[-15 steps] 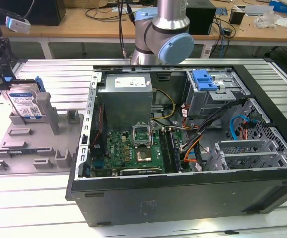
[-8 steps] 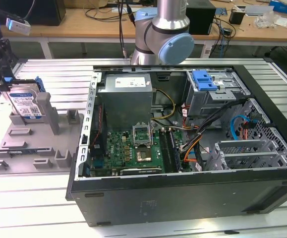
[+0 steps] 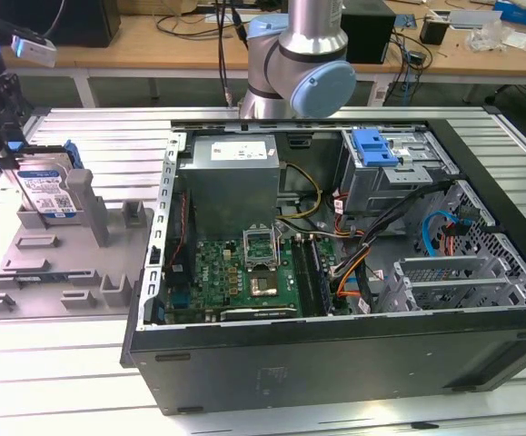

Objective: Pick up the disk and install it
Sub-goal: 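Pick up the disk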

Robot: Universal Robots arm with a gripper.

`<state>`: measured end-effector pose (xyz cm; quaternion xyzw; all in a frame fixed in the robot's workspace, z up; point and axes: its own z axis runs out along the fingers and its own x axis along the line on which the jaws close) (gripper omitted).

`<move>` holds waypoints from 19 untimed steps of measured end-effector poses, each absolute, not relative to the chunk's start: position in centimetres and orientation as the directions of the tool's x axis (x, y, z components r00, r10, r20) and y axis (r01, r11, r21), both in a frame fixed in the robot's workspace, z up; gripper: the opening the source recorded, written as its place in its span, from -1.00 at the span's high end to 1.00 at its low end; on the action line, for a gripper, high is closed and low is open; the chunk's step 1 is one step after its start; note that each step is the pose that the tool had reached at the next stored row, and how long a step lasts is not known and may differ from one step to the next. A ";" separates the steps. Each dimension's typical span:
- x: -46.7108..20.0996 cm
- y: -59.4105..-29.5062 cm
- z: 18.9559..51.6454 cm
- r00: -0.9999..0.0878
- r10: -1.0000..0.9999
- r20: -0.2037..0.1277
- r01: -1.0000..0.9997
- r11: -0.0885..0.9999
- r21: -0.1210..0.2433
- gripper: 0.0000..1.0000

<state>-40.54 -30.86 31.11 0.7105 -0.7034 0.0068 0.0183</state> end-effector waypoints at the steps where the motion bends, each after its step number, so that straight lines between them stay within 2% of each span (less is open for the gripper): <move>1: -40.5 -30.9 31.1 0.010 -0.999 0.035 -1.000 -0.010 0.016 0.04; 19: -40.3 -31.1 30.4 0.010 -0.999 0.035 -1.000 -0.010 0.017 0.04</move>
